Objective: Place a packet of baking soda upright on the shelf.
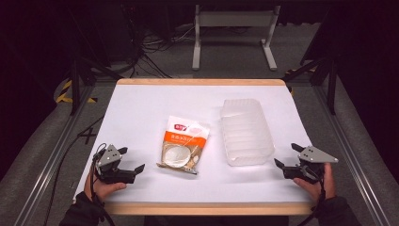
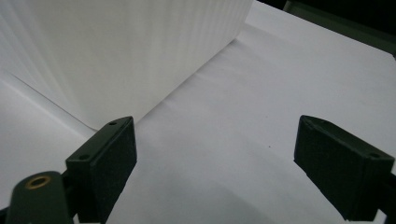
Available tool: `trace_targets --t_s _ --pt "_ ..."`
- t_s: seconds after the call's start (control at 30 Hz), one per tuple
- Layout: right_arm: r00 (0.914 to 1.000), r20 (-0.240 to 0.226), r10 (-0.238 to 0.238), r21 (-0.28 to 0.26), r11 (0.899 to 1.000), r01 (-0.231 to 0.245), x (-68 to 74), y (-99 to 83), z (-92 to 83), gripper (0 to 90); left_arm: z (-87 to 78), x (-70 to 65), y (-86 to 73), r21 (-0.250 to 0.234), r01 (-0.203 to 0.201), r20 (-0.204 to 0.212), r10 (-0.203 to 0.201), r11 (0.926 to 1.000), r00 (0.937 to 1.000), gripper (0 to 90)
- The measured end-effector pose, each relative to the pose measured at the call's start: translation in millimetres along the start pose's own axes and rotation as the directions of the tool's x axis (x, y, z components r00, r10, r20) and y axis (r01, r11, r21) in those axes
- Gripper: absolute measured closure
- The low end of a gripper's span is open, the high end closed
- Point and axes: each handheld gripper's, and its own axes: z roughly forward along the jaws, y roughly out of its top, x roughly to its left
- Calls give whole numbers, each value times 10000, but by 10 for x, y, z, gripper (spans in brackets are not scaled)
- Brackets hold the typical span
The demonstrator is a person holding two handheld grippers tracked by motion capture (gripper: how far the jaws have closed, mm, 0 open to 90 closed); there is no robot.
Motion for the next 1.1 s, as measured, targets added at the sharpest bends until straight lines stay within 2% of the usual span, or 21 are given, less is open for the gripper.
trace_targets --t_s 0.13,0.27,0.4,0.43,0.63,0.67,0.77,0.93,1.0,1.03,1.1 --pt "10000 46 8 -46 10000 -7 1 -1 -4 121 32 -16 -10 150 -31 -15 31 9999 10000 65" --pt "9998 175 10 -129 9999 -8 0 4 -2 109 24 -17 -10 70 -54 -23 54 10000 10000 64" --pt "9997 249 -32 -100 9999 35 6 8 6 95 38 -3 4 9 -5 74 4 10000 10000 63" --pt "9996 277 -41 -96 9999 43 9 8 7 93 53 -3 12 -20 147 140 -147 9999 9998 61" --pt "9994 338 -29 -204 9998 36 10 1 -3 89 175 15 154 -53 219 431 -217 9997 9988 62" --pt "9994 355 -34 -219 9998 42 11 0 -5 89 246 39 236 -22 207 659 -205 9998 9976 62" --pt "9992 390 -90 -136 9999 95 18 3 4 90 363 58 334 152 534 1111 -548 9985 9923 63" --pt "9993 364 -99 -48 9999 101 17 6 13 95 576 34 454 655 285 1632 -389 9974 9858 70" --pt "9992 387 -140 -27 9999 141 23 6 14 96 646 23 493 726 198 1700 -319 9972 9849 71" --pt "9991 400 -169 -2 9999 169 25 7 16 96 707 32 529 827 259 1932 -415 9962 9803 72" --pt "9990 400 -178 9 9998 178 26 7 17 96 742 38 555 788 373 2024 -526 9962 9779 70"
